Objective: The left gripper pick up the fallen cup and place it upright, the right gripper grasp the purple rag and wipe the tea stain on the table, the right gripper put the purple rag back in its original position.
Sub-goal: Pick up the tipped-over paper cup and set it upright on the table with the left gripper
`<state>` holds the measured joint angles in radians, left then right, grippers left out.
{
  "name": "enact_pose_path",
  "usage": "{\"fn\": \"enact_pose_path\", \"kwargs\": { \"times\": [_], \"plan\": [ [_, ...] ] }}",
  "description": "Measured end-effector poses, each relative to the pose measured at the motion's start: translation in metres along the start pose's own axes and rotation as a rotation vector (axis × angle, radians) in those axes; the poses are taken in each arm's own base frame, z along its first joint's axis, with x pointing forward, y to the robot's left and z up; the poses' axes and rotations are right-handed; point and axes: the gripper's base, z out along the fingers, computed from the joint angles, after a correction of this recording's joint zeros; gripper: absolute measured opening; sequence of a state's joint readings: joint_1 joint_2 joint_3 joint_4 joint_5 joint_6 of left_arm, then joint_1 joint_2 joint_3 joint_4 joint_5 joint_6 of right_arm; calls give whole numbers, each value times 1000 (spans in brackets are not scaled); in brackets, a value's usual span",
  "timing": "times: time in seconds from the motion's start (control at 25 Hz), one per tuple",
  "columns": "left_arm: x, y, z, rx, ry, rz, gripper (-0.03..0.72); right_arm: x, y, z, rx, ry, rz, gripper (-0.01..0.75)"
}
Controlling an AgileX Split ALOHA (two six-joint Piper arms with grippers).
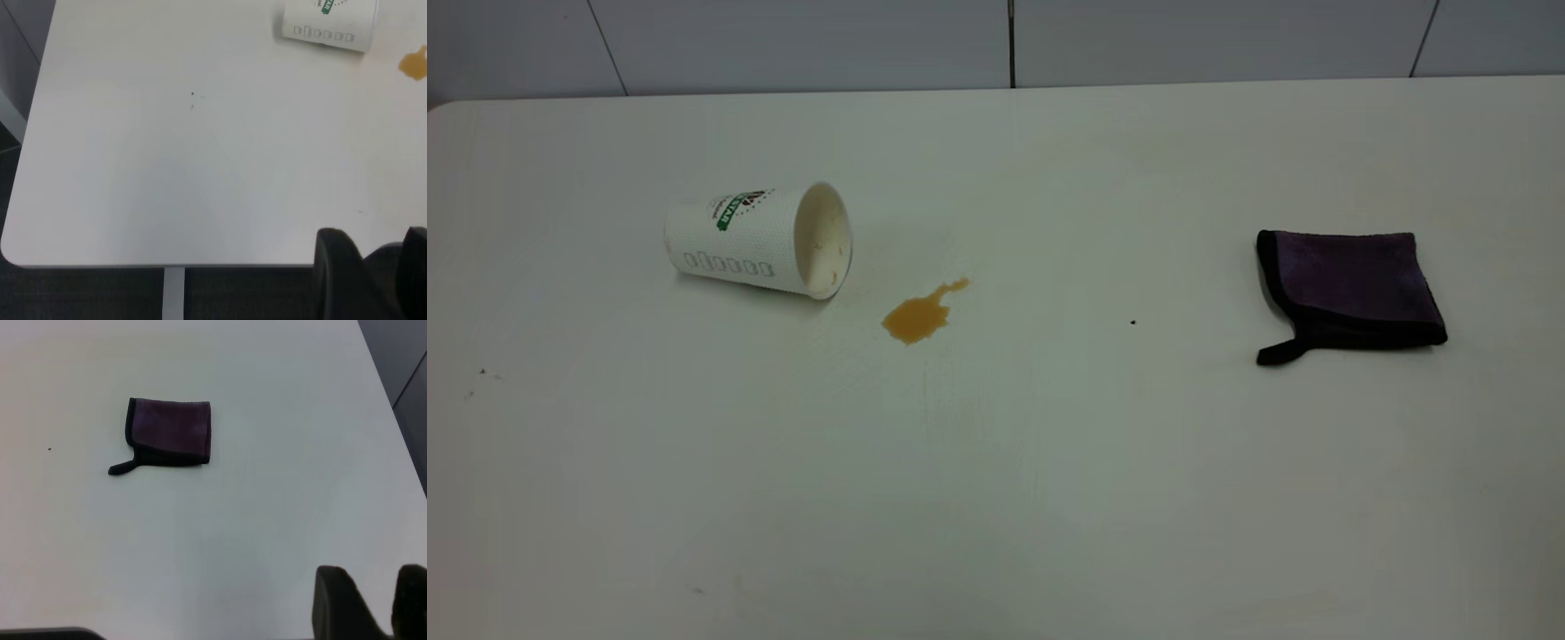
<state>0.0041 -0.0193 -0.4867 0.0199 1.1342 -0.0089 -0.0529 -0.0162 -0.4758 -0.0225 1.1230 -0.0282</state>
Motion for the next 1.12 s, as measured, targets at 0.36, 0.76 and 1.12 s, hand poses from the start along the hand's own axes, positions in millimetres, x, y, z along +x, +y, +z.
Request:
{"fn": "enact_pose_path", "kwargs": {
  "times": [0.36,0.76,1.12],
  "plan": [
    [0,2,0,-25,0,8,247,0,0,0,0,0,0,234],
    [-50,23,1,-253,41,-32,247,0,0,0,0,0,0,234],
    [-127,26,63,-317,152,-31,306,0,0,0,0,0,0,234]
  ]
}}
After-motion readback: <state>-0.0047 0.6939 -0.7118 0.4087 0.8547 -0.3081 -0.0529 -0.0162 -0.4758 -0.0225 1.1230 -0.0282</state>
